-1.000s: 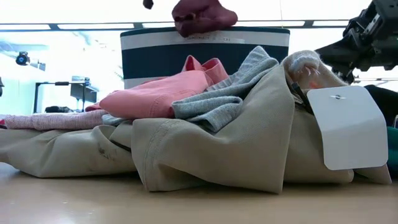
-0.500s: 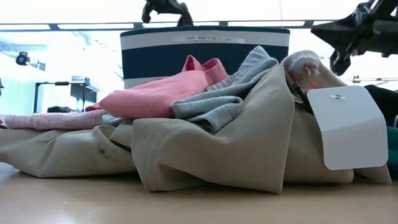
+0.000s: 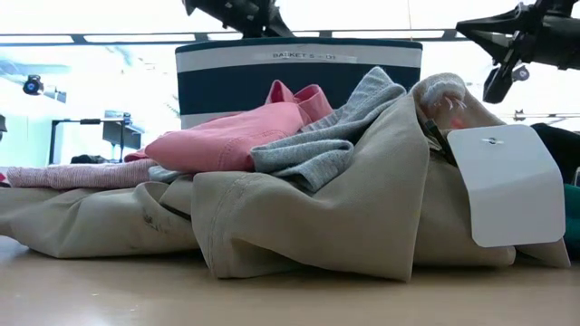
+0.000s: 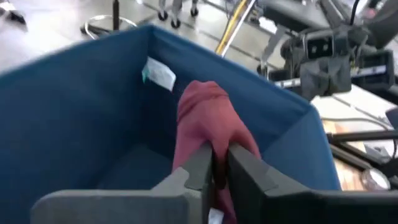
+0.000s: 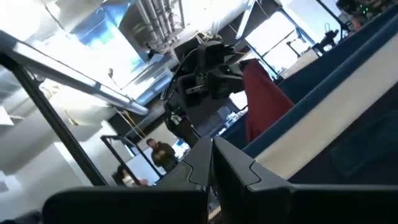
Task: Sort clothes
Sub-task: Put the red underwear into the blue laundry bin, then put the white sock into the blue laundry bin
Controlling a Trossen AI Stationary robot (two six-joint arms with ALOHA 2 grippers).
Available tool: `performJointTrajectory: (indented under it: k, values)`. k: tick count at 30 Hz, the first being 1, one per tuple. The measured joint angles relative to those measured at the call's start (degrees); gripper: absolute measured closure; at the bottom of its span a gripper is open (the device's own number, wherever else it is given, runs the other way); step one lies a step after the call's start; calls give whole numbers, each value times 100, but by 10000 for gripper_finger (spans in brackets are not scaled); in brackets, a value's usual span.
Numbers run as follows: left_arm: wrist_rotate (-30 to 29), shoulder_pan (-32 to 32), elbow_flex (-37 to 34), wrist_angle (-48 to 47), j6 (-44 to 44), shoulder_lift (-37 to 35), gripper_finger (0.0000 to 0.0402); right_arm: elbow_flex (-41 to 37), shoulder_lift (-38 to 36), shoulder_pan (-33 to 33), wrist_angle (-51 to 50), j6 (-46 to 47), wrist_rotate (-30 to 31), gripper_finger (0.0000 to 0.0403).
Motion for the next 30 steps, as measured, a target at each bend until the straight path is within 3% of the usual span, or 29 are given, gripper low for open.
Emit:
performJointTrajectory:
  k: [6,16,24,30]
  values:
    - [19,-15,0,-468,15,-48,281,390,184,0,-330,-21,-203,403]
    - [2,-295,0,-1837,708,-546,152,2256,1295,2,-3591,-99,-662,394]
    - [-164,-731,0,-1874,829,-1187,150,3767,2832,2,-5119,-222,-1556,310]
    - [-172,-1178,0,-1961,765,-1637,174,4092,3805,97,-5331,-207,-2486,251]
